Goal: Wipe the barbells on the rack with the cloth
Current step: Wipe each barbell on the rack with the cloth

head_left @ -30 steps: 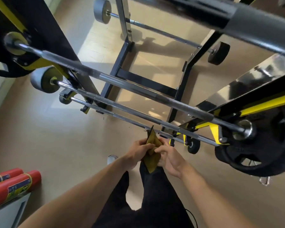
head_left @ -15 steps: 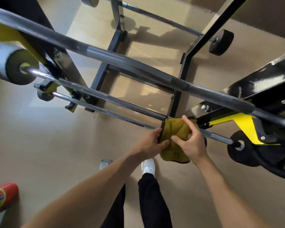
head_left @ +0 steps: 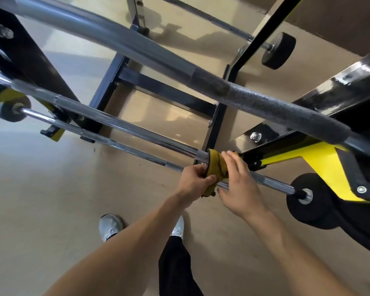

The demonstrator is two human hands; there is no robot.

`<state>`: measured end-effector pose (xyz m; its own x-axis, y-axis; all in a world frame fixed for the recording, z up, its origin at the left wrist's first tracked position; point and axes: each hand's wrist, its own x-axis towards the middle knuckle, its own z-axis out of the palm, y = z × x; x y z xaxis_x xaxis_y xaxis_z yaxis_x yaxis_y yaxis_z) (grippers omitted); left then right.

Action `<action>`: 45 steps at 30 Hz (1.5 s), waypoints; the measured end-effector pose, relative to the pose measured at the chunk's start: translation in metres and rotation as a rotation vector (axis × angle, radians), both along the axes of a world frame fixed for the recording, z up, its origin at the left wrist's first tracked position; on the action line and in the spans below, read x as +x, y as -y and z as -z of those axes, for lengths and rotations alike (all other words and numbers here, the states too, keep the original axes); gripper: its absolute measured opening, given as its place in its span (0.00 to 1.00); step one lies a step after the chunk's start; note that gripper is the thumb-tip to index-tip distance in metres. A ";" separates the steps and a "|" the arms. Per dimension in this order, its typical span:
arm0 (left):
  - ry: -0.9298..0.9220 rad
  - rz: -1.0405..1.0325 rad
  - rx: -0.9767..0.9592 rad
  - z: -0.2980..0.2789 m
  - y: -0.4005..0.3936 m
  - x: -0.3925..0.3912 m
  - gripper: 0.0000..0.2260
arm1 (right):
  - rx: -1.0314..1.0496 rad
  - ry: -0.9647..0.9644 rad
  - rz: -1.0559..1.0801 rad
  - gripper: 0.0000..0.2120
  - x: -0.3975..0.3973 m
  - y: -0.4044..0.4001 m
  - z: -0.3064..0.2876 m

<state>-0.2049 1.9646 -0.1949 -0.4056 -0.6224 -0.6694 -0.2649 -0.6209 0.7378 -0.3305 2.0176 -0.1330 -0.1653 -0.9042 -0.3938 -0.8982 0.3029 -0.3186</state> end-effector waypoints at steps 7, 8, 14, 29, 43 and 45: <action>0.054 -0.127 -0.081 0.023 0.004 0.018 0.04 | 0.285 -0.141 -0.164 0.23 -0.012 0.061 0.028; 0.041 -0.143 -0.107 0.021 0.007 0.022 0.05 | 0.329 -0.136 -0.176 0.20 -0.011 0.069 0.027; 0.018 -0.096 -0.245 0.007 0.027 0.043 0.05 | 0.474 0.119 -0.115 0.14 -0.006 0.097 0.033; 0.133 -0.478 0.059 0.041 0.042 0.073 0.17 | 0.089 -0.088 -0.200 0.13 0.087 0.139 0.057; -0.456 -0.759 0.415 0.043 0.119 0.160 0.23 | -0.046 -0.095 -0.266 0.12 0.202 0.215 0.063; -0.446 -0.799 0.382 0.038 0.134 0.179 0.23 | -0.079 -0.109 -0.256 0.12 0.225 0.227 0.062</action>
<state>-0.0257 1.8309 -0.2328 -0.2241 -0.5970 -0.7703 0.5885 -0.7129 0.3813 -0.1053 1.7905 -0.1953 0.0343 -0.9491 -0.3131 -0.9726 0.0404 -0.2291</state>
